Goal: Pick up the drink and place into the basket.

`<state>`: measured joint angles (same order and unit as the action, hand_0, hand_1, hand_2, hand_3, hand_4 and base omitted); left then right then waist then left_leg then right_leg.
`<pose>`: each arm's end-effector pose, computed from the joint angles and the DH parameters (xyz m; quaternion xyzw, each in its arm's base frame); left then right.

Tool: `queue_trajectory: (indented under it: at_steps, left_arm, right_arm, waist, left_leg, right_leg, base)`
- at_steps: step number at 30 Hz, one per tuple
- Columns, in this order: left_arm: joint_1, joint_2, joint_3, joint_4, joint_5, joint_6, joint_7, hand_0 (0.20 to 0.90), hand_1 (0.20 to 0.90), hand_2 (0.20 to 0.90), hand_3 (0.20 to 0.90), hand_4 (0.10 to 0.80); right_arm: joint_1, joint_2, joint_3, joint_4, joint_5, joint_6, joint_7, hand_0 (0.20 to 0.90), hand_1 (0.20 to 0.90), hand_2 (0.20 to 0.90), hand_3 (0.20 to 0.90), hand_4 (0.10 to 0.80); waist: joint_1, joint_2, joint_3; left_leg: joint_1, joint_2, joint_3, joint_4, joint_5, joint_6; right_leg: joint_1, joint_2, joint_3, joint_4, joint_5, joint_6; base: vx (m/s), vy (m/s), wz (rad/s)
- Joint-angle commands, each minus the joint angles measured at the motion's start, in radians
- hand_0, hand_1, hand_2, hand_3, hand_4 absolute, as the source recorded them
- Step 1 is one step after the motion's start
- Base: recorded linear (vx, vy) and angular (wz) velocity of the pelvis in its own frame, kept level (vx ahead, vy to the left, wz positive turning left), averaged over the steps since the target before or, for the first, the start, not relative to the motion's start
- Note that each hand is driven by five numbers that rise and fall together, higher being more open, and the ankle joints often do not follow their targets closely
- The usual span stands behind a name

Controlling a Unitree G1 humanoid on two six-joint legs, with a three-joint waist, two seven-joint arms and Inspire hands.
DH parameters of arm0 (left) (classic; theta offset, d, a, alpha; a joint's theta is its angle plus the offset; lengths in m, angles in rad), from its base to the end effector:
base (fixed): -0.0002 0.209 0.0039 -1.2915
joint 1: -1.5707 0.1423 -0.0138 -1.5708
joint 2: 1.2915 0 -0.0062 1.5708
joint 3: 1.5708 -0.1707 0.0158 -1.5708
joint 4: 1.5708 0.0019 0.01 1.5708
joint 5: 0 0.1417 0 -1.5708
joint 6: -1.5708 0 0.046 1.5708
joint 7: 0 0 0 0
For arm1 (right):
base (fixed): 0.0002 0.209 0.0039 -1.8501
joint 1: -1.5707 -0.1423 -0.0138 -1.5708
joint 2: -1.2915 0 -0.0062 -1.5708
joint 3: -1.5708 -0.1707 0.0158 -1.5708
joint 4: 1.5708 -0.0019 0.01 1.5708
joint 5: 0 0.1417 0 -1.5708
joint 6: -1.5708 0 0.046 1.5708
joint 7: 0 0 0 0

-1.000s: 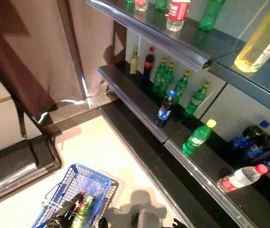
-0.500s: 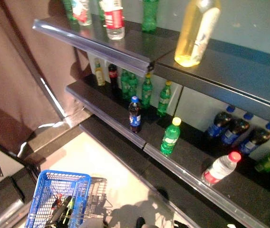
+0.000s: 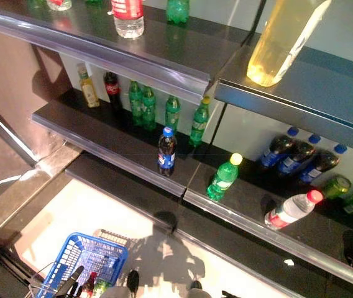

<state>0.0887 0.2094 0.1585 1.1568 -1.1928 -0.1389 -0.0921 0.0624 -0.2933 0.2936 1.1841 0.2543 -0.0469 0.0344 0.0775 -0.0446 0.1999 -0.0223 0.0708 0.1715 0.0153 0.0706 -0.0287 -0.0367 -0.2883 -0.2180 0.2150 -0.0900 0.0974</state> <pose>0.0535 0.2406 -0.1027 -0.4041 0.3312 0.4234 0.7401 0.0578 -0.2284 -0.1058 -0.0847 0.5721 -0.0202 0.8156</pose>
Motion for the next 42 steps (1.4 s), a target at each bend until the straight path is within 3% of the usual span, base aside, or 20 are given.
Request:
queue_trajectory:
  at_steps: [1, 5, 9, 19, 26, 35, 42]
  left_arm:
    - [-0.061, -0.006, -0.007, -0.173, -0.042, -0.082, -0.071, 0.300, 0.300, 0.300, 0.200, 0.100]
    - [-0.058, -0.018, -0.018, -0.191, -0.080, -0.107, -0.022, 0.300, 0.300, 0.300, 0.200, 0.100]
    - [-0.017, -0.036, -0.022, -0.206, -0.055, -0.100, 0.002, 0.300, 0.300, 0.300, 0.200, 0.100]
    - [0.073, -0.034, 0.014, -0.215, -0.053, -0.081, -0.017, 0.300, 0.300, 0.300, 0.200, 0.100]
    - [0.090, -0.056, 0.045, -0.224, -0.053, -0.082, -0.021, 0.300, 0.300, 0.300, 0.200, 0.100]
    - [0.100, -0.099, 0.083, -0.222, -0.010, -0.077, 0.004, 0.300, 0.300, 0.300, 0.200, 0.100]
    - [0.108, -0.117, 0.077, -0.212, 0.003, -0.080, -0.008, 0.300, 0.300, 0.300, 0.200, 0.100]
  right_arm:
    - [-0.111, 0.078, 0.096, -0.195, -0.034, -0.021, 0.021, 0.900, 0.900, 0.900, 0.900, 0.800]
    - [-0.119, 0.045, 0.152, -0.322, -0.066, 0.018, 0.019, 0.900, 0.900, 0.900, 0.900, 0.800]
    - [-0.079, 0.007, 0.164, -0.470, -0.067, 0.035, 0.052, 0.900, 0.900, 0.900, 0.900, 0.800]
    - [0.009, -0.180, 0.127, -0.982, -0.024, 0.016, 0.170, 0.900, 0.900, 0.900, 0.900, 0.800]
    - [-0.043, -0.279, -0.050, -1.401, 0.088, -0.063, 0.210, 0.900, 0.900, 0.900, 0.900, 0.800]
    - [-0.123, -0.272, -0.233, -1.525, 0.057, -0.164, -0.087, 0.900, 0.900, 0.900, 0.900, 0.800]
    - [-0.130, -0.244, -0.247, -1.534, 0.029, -0.185, -0.279, 0.900, 0.900, 0.900, 0.900, 0.800]
  waist:
    - [0.033, 0.035, 0.032]
    - [0.050, 0.010, 0.037]
    - [0.050, 0.000, 0.029]
    - [0.004, -0.009, -0.004]
    - [-0.021, 0.003, -0.038]
    - [-0.018, 0.017, -0.066]
    - [-0.009, 0.023, -0.062]
  left_leg:
    - [-0.099, 0.034, -0.061, 0.173, -0.081, -0.037]
    - [-0.139, 0.084, -0.074, 0.190, -0.044, -0.083]
    - [-0.120, 0.114, -0.082, 0.161, -0.017, -0.102]
    - [-0.043, 0.146, -0.072, 0.101, -0.004, -0.123]
    - [-0.004, 0.155, -0.045, 0.095, -0.020, -0.120]
    - [0.022, 0.145, -0.034, 0.081, -0.037, -0.114]
    - [0.016, 0.142, -0.037, 0.099, -0.044, -0.114]
  right_leg:
    - [0.017, -0.016, -0.024, -0.039, 0.093, 0.078]
    - [0.049, 0.011, -0.028, -0.111, 0.104, 0.083]
    - [0.084, 0.034, -0.051, -0.127, 0.096, 0.073]
    - [0.108, 0.058, -0.060, -0.119, 0.073, 0.051]
    - [0.115, 0.058, -0.045, -0.106, 0.056, 0.048]
    - [0.129, 0.053, -0.047, -0.113, 0.053, 0.052]
    - [0.126, 0.053, -0.052, -0.093, 0.042, 0.047]
  base:
    - [-0.154, -0.197, -0.56]
    - [-0.078, -0.222, -0.62]
    - [0.020, -0.133, -0.14]
    - [0.003, -0.026, 0.07]
    - [0.031, 0.033, -0.05]
    - [0.021, 0.052, 0.01]
    - [0.008, 0.027, 0.00]
